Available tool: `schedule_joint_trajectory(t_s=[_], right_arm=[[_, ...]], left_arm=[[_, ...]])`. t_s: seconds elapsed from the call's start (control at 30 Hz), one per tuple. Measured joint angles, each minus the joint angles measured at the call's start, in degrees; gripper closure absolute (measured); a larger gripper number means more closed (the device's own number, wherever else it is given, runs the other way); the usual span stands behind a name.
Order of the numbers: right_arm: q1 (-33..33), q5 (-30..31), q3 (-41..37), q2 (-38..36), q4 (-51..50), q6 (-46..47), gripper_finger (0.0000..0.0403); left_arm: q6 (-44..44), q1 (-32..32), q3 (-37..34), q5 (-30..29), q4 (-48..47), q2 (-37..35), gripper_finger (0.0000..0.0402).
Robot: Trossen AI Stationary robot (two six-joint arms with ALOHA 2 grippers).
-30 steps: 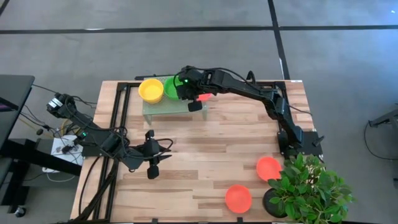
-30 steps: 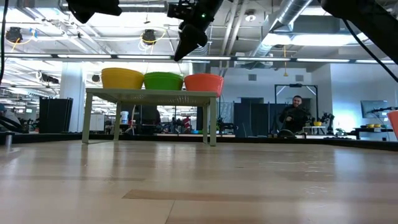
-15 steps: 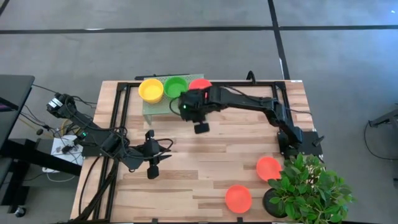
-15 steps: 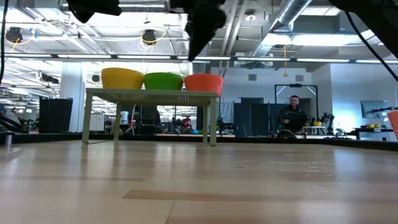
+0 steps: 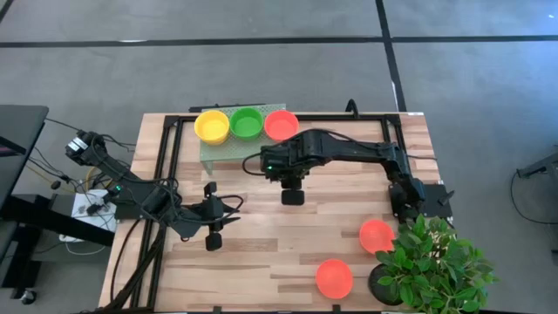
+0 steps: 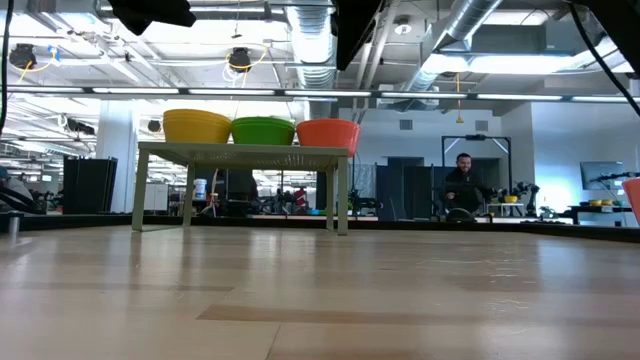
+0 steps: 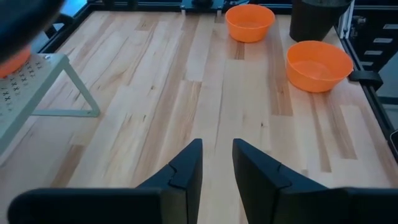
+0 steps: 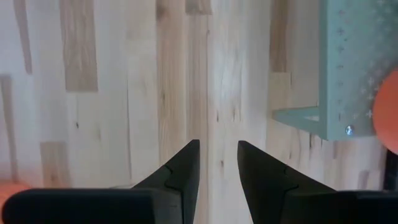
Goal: Pick & Place Mini bowls
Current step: Stack the orange bowl on top of the other orange bowls on the shelf
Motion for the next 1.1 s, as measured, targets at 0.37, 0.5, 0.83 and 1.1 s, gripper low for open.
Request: schedule_joint_trajectory(t_s=[0.37,0.5,0.83,1.1], right_arm=[[1.0,-0.2,-8.0,-3.9,-2.7,10.4,0.03],[3.5,1.6,-15.3,-13.2,-2.9,17.0,0.03],[17.2,11.8,-57.3,-43.6,16.7,51.7,0.03],[25.7,-7.2,-81.5,-52.5,30.6,73.1,0.03]], left_arm=[[0.1,0.0,0.0,0.0,-2.2,0.0,0.0311],[0.1,0.1,0.0,0.0,-2.5,0.0,0.0311],[0.1,0.2,0.0,-0.1,-2.4,0.0,0.0311],[0.1,2.4,0.0,-0.5,-1.8,0.0,0.0311]])
